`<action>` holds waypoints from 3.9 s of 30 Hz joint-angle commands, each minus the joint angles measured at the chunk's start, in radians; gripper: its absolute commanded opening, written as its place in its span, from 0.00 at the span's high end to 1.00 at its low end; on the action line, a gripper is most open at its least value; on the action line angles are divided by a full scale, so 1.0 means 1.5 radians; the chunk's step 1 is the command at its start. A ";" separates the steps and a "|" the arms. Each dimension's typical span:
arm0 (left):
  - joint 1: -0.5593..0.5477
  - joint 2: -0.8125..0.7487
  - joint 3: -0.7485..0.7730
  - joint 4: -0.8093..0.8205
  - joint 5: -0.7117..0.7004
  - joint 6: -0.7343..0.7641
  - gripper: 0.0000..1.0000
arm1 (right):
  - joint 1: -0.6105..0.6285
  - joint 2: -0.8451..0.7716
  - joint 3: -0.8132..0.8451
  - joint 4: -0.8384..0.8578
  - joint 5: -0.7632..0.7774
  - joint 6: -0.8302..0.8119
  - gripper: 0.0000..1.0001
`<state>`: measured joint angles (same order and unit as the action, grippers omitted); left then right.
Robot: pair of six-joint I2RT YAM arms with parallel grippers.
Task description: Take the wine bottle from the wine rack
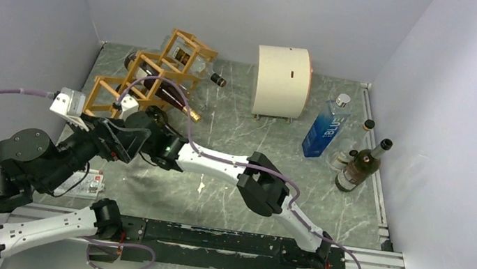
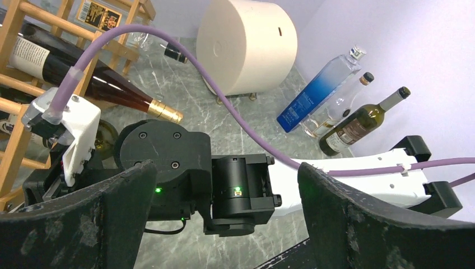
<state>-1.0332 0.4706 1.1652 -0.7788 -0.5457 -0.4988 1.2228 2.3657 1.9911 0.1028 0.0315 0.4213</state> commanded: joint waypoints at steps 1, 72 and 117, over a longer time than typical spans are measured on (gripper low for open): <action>-0.002 0.011 0.028 -0.020 0.013 -0.013 0.02 | -0.012 -0.014 0.016 -0.010 -0.048 -0.018 0.70; -0.002 0.134 0.001 0.068 0.088 0.017 0.01 | -0.333 -0.058 0.034 -0.208 0.029 -0.491 0.88; -0.003 0.299 -0.186 0.361 0.310 0.271 0.01 | -0.359 -0.695 -0.515 -0.551 -0.061 -0.102 1.00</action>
<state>-1.0332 0.8799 0.9619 -0.4019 -0.2245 -0.2802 0.6926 1.3476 1.1255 -0.6147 -0.0010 0.1780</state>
